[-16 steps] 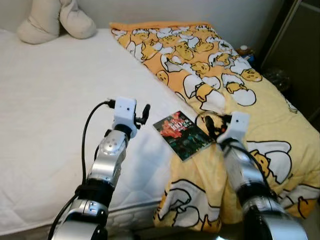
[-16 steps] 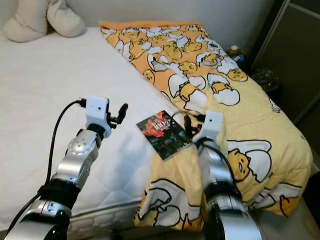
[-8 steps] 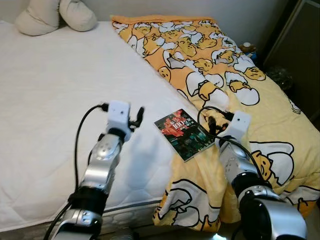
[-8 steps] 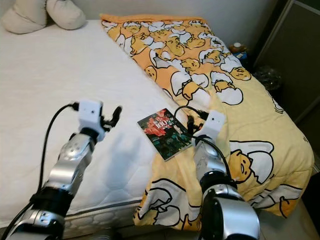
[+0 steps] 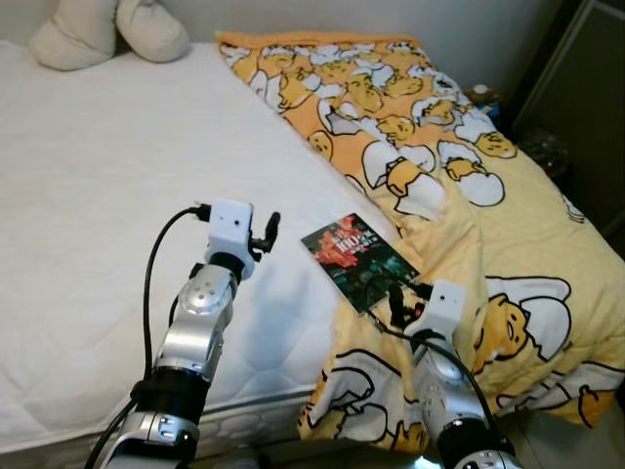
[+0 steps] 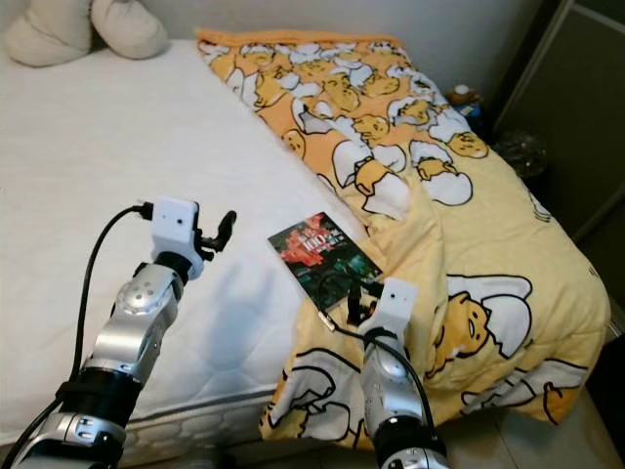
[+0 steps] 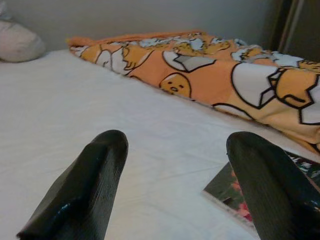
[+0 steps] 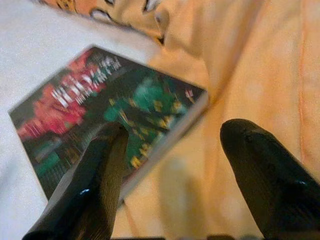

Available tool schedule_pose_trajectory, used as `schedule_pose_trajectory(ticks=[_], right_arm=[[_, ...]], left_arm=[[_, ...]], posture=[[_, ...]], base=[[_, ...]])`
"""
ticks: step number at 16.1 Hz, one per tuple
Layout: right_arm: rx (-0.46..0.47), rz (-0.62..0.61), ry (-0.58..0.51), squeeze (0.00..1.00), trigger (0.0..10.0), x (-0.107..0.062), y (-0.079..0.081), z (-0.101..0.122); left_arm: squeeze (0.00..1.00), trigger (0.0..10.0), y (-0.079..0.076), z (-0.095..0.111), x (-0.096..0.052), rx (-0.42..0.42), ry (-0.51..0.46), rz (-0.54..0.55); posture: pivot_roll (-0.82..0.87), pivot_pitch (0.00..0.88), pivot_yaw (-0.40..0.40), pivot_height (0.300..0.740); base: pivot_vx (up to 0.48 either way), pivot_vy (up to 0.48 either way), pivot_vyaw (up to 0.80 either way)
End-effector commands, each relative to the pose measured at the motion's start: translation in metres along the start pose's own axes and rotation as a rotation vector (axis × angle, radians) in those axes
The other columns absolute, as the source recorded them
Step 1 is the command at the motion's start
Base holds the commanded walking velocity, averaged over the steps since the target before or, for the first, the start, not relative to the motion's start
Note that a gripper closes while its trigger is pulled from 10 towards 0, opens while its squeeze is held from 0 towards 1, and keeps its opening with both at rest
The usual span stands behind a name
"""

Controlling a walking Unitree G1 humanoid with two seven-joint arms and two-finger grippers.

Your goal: Clean up the room

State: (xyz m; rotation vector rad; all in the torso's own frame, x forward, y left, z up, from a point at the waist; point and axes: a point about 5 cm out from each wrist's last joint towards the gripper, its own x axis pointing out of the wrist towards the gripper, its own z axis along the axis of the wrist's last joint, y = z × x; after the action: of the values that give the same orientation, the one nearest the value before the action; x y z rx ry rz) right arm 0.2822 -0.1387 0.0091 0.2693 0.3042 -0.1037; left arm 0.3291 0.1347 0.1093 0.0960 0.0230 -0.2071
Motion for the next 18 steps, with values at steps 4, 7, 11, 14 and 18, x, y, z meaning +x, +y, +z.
schedule_pose_trajectory(ticks=[4,7,11,14,18], right_arm=[[0.079,0.035,-0.052,0.00,10.0,0.013,0.001,0.021],[0.221,0.001,0.031,0.00,10.0,0.021,-0.005,0.020],[0.359,-0.017,0.098,0.00,10.0,0.023,-0.007,0.012],[0.413,-0.008,0.157,0.00,10.0,0.022,-0.010,0.005],[0.426,0.001,0.192,0.00,10.0,0.026,-0.010,0.007]], left_arm=[[0.00,10.0,-0.002,0.002,-0.002,0.026,0.007,-0.034],[0.00,10.0,0.002,0.005,-0.003,0.041,0.004,-0.037],[0.00,10.0,0.004,0.005,-0.004,0.042,0.005,-0.025],[0.00,10.0,0.004,0.005,-0.006,0.041,0.007,-0.024],[0.00,10.0,0.004,0.006,-0.006,0.042,0.009,-0.026]], posture=[[0.13,0.000,-0.007,0.740],[0.15,0.000,-0.003,0.740],[0.16,0.000,-0.010,0.740],[0.16,0.000,-0.009,0.740],[0.16,0.000,-0.005,0.740]], base=[[0.000,0.000,0.00],[0.000,0.000,0.00],[0.000,0.000,0.00],[0.000,0.000,0.00],[0.000,0.000,0.00]])
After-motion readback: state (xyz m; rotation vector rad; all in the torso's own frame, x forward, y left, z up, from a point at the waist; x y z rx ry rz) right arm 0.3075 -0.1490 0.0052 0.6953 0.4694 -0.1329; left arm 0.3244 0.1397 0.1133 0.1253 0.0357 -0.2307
